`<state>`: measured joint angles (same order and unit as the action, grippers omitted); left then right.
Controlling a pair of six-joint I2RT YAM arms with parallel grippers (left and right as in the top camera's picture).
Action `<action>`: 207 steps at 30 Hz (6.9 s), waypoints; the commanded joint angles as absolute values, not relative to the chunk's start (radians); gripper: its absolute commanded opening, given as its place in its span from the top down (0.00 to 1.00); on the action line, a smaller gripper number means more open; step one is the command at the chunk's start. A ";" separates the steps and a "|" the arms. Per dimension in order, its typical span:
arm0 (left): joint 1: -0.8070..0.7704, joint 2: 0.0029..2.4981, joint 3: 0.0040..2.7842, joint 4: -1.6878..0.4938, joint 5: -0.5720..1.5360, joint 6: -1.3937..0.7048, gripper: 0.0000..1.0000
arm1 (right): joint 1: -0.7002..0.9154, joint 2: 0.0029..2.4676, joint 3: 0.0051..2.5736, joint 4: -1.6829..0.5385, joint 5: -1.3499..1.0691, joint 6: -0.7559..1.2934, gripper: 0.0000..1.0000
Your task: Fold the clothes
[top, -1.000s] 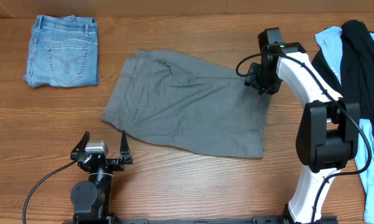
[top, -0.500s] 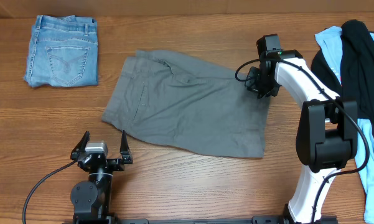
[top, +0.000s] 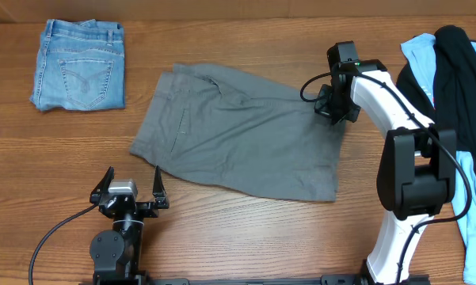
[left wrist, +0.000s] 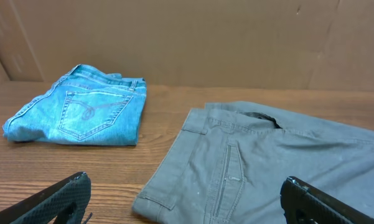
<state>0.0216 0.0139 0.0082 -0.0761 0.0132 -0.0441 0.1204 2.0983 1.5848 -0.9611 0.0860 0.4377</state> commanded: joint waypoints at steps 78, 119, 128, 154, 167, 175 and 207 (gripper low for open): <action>0.027 0.005 0.005 0.000 0.215 -0.085 0.00 | -0.028 1.779 1.569 -1.218 0.300 0.704 0.00; 0.044 2.009 1.712 -1.029 0.474 0.382 0.00 | -0.028 1.781 1.393 -1.243 -0.002 0.443 0.00; 0.044 2.162 1.712 -1.012 0.360 0.424 0.00 | -0.028 1.781 1.393 -1.235 -0.006 0.444 0.00; 0.017 2.253 1.710 -0.972 0.517 0.550 0.00 | -0.028 1.781 1.123 -0.958 -0.182 0.440 0.00; 0.004 2.254 1.708 -0.974 0.624 0.543 0.47 | -0.028 1.782 1.047 -0.861 -0.186 0.441 0.00; 0.006 2.253 1.708 -0.968 0.546 0.526 0.57 | -0.028 1.782 1.047 -0.880 -0.186 0.441 0.00; 0.012 2.370 1.702 -0.926 0.406 0.443 0.17 | -0.028 1.782 1.047 -0.891 -0.185 0.441 0.00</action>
